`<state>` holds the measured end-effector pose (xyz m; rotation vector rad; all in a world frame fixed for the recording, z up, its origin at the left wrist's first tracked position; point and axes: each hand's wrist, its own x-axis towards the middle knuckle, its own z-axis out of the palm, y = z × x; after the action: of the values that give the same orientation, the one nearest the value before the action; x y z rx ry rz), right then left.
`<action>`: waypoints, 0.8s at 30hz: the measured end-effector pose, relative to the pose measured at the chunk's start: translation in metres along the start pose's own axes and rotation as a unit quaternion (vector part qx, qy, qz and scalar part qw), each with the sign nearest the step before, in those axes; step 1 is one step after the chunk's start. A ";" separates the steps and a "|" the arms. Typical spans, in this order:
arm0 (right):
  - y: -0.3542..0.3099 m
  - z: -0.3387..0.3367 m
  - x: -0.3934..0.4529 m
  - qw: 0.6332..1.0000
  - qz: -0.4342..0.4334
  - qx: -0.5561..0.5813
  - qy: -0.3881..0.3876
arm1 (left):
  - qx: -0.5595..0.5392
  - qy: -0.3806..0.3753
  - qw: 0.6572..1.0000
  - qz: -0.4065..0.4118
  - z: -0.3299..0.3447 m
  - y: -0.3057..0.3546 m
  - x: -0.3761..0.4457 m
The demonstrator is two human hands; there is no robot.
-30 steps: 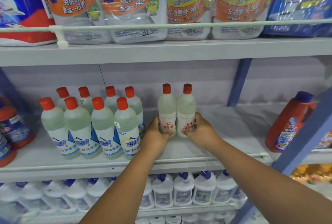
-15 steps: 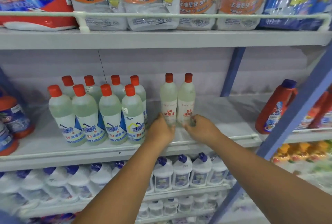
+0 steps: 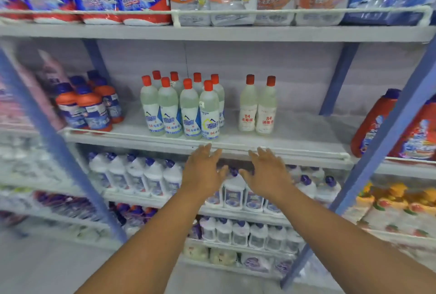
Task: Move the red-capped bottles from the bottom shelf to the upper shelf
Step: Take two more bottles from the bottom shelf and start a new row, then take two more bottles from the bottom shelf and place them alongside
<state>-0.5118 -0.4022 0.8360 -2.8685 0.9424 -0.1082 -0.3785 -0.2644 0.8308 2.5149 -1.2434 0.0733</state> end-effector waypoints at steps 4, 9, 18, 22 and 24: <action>-0.046 0.021 -0.027 0.998 -0.041 0.003 -0.039 | 0.056 -0.038 0.996 -0.062 -0.009 -0.039 -0.063; -0.119 0.036 -0.043 0.991 -0.118 0.016 -0.065 | 0.065 -0.026 0.988 -0.135 -0.033 -0.101 -0.117; -0.326 0.092 -0.062 0.972 -0.219 0.017 -0.089 | 0.023 -0.009 0.963 -0.268 -0.069 -0.274 -0.229; -0.444 0.130 -0.076 0.961 -0.251 -0.002 -0.115 | 0.028 0.005 0.950 -0.312 -0.095 -0.377 -0.283; -0.496 0.150 -0.086 0.954 -0.264 -0.017 -0.139 | 0.017 0.014 0.944 -0.328 -0.105 -0.421 -0.311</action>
<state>-0.2746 0.0590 0.7529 -2.9773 0.1188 0.2599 -0.2309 0.2434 0.7555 2.8052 -0.3418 -0.0298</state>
